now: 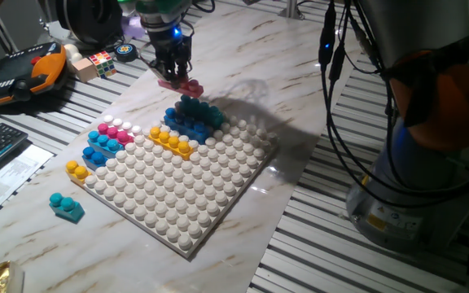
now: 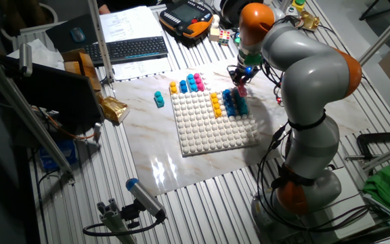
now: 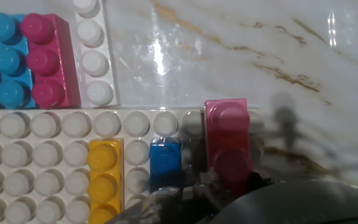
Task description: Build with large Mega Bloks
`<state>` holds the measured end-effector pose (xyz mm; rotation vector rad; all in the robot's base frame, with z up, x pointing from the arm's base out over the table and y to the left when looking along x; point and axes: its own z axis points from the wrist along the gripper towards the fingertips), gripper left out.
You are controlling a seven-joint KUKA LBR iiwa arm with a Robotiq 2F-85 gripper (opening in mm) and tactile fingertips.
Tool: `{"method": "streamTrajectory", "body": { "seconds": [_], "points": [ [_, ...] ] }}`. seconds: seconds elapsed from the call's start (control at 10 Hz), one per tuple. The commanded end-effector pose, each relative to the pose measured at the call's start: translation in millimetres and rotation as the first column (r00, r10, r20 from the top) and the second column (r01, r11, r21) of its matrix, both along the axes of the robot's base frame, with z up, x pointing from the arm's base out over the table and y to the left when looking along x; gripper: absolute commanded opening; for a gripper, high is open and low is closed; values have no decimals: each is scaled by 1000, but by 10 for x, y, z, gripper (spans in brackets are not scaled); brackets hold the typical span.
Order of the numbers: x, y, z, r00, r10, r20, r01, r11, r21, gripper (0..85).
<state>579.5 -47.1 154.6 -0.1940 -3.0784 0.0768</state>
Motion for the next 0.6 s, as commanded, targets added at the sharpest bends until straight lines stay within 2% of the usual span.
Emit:
{"method": "streamTrajectory", "body": {
  "seconds": [0.0,0.3,0.5],
  "points": [
    [11,-3,-4,1000,-1,0,1,1000,0,7],
    [14,9,-6,1000,29,3,-28,1000,-3,7],
    [14,9,-6,1000,4,-10,-3,1000,25,7]
  ]
}}
